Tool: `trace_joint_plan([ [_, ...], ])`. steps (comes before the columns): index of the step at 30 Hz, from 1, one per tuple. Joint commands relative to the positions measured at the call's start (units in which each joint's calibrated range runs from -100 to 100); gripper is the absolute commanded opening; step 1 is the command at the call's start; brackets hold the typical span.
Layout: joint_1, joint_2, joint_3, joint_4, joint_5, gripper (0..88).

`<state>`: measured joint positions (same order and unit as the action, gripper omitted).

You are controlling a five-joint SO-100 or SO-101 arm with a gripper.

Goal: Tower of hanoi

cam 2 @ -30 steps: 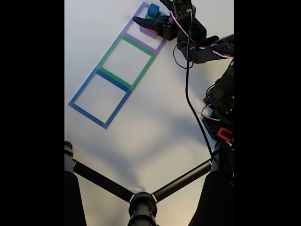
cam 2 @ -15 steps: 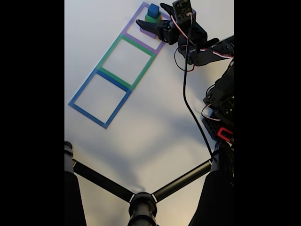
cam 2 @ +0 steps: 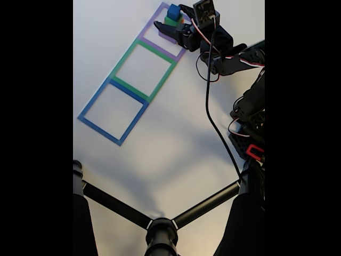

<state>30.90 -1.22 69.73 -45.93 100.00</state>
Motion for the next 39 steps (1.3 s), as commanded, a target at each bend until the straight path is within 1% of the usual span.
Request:
trace_joint_plan([
  [1, -1.36, -4.39, 0.64, -1.54, 0.0, 22.9],
  [6, -1.81, -5.11, 1.82, -1.86, 0.0, 17.4],
  [15, -2.58, -4.47, 1.55, -2.99, 0.0, 13.9],
  [19, -2.73, -4.39, 1.55, -3.32, 0.0, 8.1],
  [22, -2.88, -4.39, 1.55, -3.32, 0.0, 5.5],
  [27, -3.19, -4.47, 1.64, -3.32, 0.0, 3.3],
  [34, -3.87, -5.83, 1.46, -2.43, 0.0, 2.8],
  [39, -5.17, -13.12, 0.64, 5.5, 0.0, 2.8],
])
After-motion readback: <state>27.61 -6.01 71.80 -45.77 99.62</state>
